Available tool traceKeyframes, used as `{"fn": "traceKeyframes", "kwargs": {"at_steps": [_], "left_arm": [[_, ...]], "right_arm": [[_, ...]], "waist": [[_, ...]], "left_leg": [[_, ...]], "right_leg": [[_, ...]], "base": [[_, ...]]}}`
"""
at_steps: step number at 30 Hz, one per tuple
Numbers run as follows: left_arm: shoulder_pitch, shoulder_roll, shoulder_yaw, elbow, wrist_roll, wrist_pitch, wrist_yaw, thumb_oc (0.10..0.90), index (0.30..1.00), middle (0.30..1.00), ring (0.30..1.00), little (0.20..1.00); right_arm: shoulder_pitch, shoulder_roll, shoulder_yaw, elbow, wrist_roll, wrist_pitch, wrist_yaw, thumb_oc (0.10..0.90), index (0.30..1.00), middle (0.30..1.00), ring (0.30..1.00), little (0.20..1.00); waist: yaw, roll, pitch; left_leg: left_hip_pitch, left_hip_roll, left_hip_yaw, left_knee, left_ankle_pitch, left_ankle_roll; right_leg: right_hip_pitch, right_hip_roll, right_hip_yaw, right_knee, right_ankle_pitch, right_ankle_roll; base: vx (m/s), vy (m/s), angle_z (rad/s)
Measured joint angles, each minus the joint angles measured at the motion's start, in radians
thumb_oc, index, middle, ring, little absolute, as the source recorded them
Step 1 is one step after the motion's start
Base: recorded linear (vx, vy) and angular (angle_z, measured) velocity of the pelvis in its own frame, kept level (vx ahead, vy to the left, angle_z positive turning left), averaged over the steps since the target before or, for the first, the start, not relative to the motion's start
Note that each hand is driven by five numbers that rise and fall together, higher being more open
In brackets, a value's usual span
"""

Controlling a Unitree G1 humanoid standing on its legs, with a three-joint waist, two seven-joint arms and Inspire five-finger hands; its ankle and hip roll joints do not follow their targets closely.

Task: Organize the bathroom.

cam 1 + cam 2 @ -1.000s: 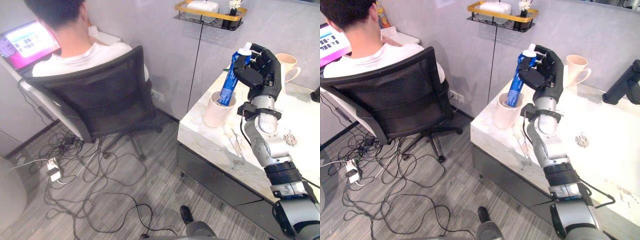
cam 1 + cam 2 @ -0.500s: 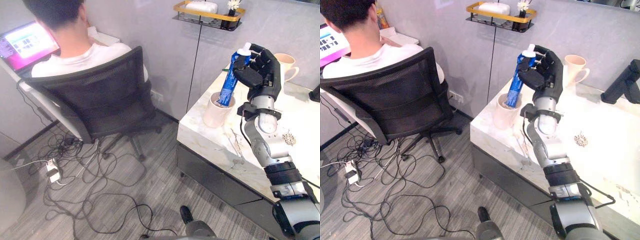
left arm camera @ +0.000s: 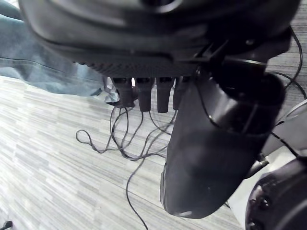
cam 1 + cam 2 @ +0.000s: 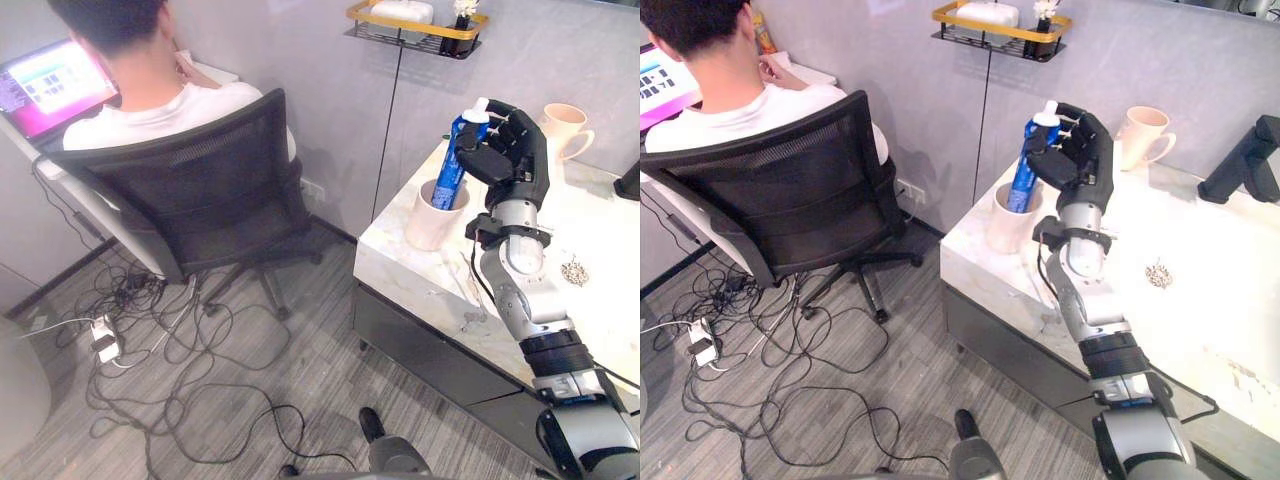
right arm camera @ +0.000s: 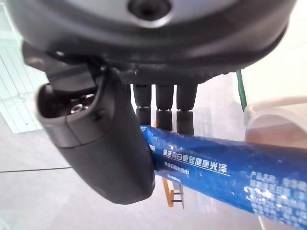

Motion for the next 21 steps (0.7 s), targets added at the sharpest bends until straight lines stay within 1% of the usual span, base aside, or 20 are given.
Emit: {"fn": "traceKeyframes", "kwargs": {"at_steps": [4, 5, 9, 10, 13, 15, 21], "left_arm": [[0.000, -0.001, 0.000, 0.000, 0.000, 0.000, 0.000, 0.800, 0.900, 0.900, 0.900, 0.900], [0.000, -0.001, 0.000, 0.000, 0.000, 0.000, 0.000, 0.800, 0.900, 0.900, 0.900, 0.900], [-0.006, -0.003, -0.001, 0.000, 0.000, 0.000, 0.000, 0.800, 0.900, 0.900, 0.900, 0.900], [-0.010, -0.003, 0.000, 0.000, 0.000, -0.001, 0.000, 0.800, 0.900, 0.900, 0.900, 0.900], [-0.009, -0.005, -0.001, 0.000, 0.000, -0.001, 0.000, 0.800, 0.900, 0.900, 0.900, 0.900], [-0.010, -0.009, 0.000, 0.000, 0.000, -0.001, 0.000, 0.800, 0.900, 0.900, 0.900, 0.900], [-0.010, -0.010, 0.000, 0.000, 0.000, -0.001, 0.000, 0.800, 0.900, 0.900, 0.900, 0.900]], "right_arm": [[0.000, 0.000, 0.000, 0.000, -0.039, 0.000, -0.001, 0.445, 0.368, 0.368, 0.368, 0.368], [0.000, 0.000, 0.000, 0.000, -0.039, 0.000, -0.001, 0.463, 0.394, 0.394, 0.394, 0.394], [0.000, 0.000, 0.000, -0.002, -0.040, 0.000, 0.000, 0.477, 0.415, 0.415, 0.415, 0.415], [0.000, 0.000, 0.000, -0.002, -0.040, 0.000, 0.000, 0.507, 0.460, 0.460, 0.460, 0.460], [0.003, 0.000, 0.000, -0.002, -0.042, 0.000, 0.000, 0.533, 0.500, 0.500, 0.500, 0.500], [0.003, 0.000, 0.000, -0.002, -0.076, 0.000, 0.001, 0.547, 0.521, 0.521, 0.521, 0.521], [0.003, 0.000, 0.000, -0.002, -0.077, 0.000, 0.002, 0.549, 0.524, 0.524, 0.524, 0.524]], "waist": [[-0.001, 0.002, 0.005], [-0.001, 0.004, 0.007], [-0.002, 0.008, 0.017], [-0.003, 0.010, 0.021], [-0.007, 0.013, 0.024], [-0.008, 0.013, 0.024], [-0.010, 0.013, 0.024]], "left_leg": [[-0.001, -0.003, 0.000, 0.001, 0.000, 0.001], [-0.001, -0.003, 0.000, 0.001, -0.001, 0.001], [-0.004, -0.004, 0.001, 0.014, -0.007, 0.003], [-0.011, -0.003, 0.001, 0.023, -0.012, 0.002], [-0.016, -0.004, 0.001, 0.034, -0.018, 0.004], [-0.016, -0.005, 0.002, 0.036, -0.019, 0.005], [-0.021, -0.004, 0.002, 0.055, -0.028, 0.007]], "right_leg": [[-0.002, -0.002, 0.002, 0.001, -0.001, 0.001], [-0.002, -0.003, 0.002, 0.001, 0.000, 0.001], [-0.001, -0.004, 0.003, 0.004, -0.001, 0.001], [-0.005, -0.004, 0.003, 0.008, -0.002, 0.002], [-0.007, -0.006, 0.003, 0.011, -0.002, 0.002], [-0.007, -0.007, 0.005, 0.012, -0.002, 0.002], [-0.005, -0.009, 0.006, 0.014, -0.003, 0.003]], "base": [[0.00, 0.000, 0.00], [0.00, 0.000, 0.00], [0.00, 0.000, 0.00], [0.00, 0.000, 0.00], [0.00, 0.000, 0.00], [0.00, 0.000, 0.00], [0.00, 0.000, 0.00]]}}
